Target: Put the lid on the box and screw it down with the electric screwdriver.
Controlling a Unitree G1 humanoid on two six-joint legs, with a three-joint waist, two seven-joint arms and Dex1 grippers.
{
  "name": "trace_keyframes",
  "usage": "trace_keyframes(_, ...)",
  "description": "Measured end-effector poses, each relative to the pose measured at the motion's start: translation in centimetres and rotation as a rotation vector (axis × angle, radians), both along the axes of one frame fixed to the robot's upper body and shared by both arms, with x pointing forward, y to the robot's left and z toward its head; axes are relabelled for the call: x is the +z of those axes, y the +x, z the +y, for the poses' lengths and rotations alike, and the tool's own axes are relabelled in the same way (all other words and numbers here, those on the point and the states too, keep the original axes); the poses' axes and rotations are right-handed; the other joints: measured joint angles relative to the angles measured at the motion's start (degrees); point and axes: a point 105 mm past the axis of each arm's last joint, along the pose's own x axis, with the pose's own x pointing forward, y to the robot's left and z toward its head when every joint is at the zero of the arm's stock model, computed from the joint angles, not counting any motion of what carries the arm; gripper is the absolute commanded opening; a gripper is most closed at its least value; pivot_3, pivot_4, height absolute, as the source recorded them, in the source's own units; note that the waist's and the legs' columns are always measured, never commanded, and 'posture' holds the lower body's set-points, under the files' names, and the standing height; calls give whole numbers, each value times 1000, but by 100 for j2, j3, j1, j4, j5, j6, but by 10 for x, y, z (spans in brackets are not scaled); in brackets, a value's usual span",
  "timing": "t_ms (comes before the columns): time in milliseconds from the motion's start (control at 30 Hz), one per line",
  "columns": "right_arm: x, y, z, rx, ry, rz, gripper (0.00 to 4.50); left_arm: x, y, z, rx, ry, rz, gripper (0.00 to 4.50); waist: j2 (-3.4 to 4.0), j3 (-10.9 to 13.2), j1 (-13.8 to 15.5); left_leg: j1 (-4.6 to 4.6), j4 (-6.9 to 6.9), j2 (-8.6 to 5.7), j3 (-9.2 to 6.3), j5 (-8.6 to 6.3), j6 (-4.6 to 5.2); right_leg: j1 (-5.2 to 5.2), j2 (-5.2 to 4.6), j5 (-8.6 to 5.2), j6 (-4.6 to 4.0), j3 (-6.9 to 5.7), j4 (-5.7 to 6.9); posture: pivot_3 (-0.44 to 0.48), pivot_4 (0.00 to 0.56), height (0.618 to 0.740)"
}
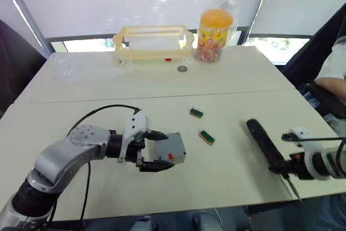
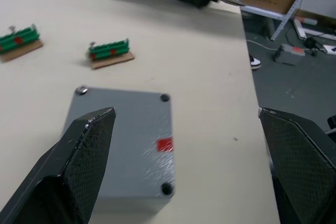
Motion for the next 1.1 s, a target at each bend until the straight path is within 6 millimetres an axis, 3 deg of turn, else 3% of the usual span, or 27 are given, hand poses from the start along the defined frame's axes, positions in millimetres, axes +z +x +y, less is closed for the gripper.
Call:
trace_keyframes(100, 62, 13, 9, 56, 107, -302, 1705, 16, 10, 6, 2, -12, -28, 4500, 36, 7, 51, -19, -4, 1, -7, -6, 10, -13, 9, 8, 24, -17, 5, 0, 150, 740)
trace_keyframes(167, 105, 13, 29, 144, 167, -551, 1705, 22, 13, 9, -8, -13, -27, 4500, 28, 4, 50, -21, -7, 3, -16, -18, 30, -15, 18, 9, 23, -25, 4, 0, 150, 740)
trace_keyframes(267, 138, 16, 67, 210, 299, -885, 1705, 18, 20, 18, -7, 22, -3, 4500, 15, 5, -11, -18, -10, 8, -14, -24, 36, -23, 27, 10, 21, -6, 2, 0, 150, 740)
trace_keyframes(333, 146, 18, 89, 222, 369, -994, 1705, 18, 25, 21, -4, 29, -3, 3952, 25, 10, -5, -18, -9, 9, -12, -22, 32, -31, 18, 10, 22, 7, 8, 0, 150, 740)
trace_keyframes(433, 146, 26, 139, 257, 573, -1087, 1705, 23, 31, 20, -19, 28, -13, 2751, 21, 8, -10, -17, -7, 10, -13, -15, 19, -32, 19, 12, 21, 9, 9, 0, 150, 740)
trace_keyframes(500, 136, 29, 176, 301, 645, -1071, 1705, 25, 29, 15, -63, 43, -30, 1525, 22, 8, -6, -19, -9, 9, -14, -14, 18, -37, 19, 12, 20, 10, 13, 0, 150, 740)
trace_keyframes(567, 120, 29, 200, 326, 666, -1050, 1705, 22, 28, 13, -79, 63, -25, 587, 22, 8, 40, -33, -9, 1, -20, -13, 15, -45, 10, 12, 20, 5, 15, 0, 150, 740)
trace_keyframes(767, 91, 31, 220, 344, 574, -1079, 1705, 12, 25, 10, -113, 117, -26, 587, 21, 7, 10, -86, -1, -16, -11, 4, -13, -98, -4, 27, 39, 14, 15, 0, 150, 740)
trace_keyframes(967, 65, 29, 215, 306, 521, -1055, 1705, -13, 24, 2, -98, 141, -46, 587, 22, 7, 7, -80, -4, -11, -15, 3, -11, -101, 5, 27, 35, 13, 35, 0, 150, 740)
trace_keyframes(1100, 60, 28, 218, 308, 509, -1044, 1705, -17, 25, -8, -103, 149, -98, 587, 21, 7, 2, -79, -4, -11, -15, 4, -11, -101, 8, 27, 34, 13, 35, 0, 150, 740)
